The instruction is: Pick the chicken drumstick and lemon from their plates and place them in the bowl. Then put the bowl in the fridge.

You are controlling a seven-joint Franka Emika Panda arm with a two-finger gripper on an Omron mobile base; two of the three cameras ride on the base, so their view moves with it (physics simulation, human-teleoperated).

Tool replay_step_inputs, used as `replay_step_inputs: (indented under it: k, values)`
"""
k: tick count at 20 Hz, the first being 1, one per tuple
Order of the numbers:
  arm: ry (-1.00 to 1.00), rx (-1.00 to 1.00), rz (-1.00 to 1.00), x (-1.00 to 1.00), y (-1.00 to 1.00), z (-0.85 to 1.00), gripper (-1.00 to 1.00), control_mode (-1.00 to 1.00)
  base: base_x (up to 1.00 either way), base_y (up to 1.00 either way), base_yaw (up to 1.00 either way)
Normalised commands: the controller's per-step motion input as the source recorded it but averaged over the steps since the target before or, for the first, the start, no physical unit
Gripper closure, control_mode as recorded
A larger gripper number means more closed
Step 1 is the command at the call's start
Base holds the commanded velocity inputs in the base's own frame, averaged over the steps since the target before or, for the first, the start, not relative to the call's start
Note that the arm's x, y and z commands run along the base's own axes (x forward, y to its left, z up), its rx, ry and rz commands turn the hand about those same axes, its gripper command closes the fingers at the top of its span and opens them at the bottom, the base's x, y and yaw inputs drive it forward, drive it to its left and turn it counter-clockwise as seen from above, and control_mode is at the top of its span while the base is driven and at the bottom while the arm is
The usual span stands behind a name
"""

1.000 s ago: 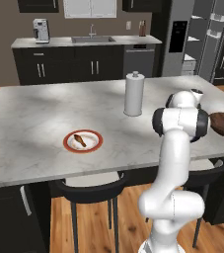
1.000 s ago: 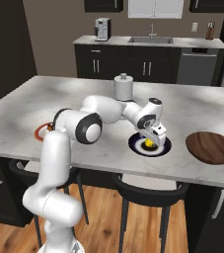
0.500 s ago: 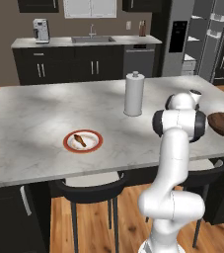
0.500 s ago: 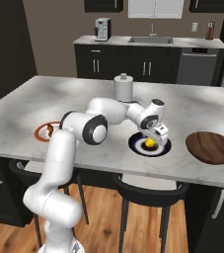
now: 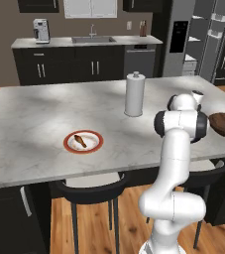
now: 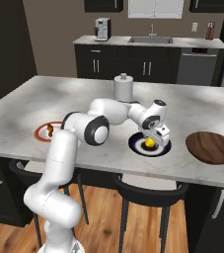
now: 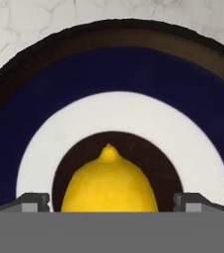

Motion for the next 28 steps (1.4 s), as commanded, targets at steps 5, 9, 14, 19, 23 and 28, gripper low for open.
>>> replay_step_inputs:
  k: [5,9,14,19,23,28]
  values:
    - [0.01,0.00,-0.03,0.00,0.12,-0.04,-1.00,-1.00,0.00,0.00,0.00]
    - [0.03,-0.02,-0.03,0.00,0.16,-0.05,-1.00,-1.00,0.00,0.00,0.00]
    - [0.06,0.00,-0.02,0.00,0.04,-0.10,1.00,-1.00,0.00,0.00,0.00]
    - [0.05,0.00,0.00,0.00,-0.09,-0.10,1.00,-1.00,0.00,0.00,0.00]
    - [0.01,0.00,0.00,0.00,-0.06,0.01,1.00,-1.00,0.00,0.00,0.00]
    - [0.00,0.00,0.00,-0.08,-0.08,0.45,1.00,-1.00,0.00,0.00,0.00]
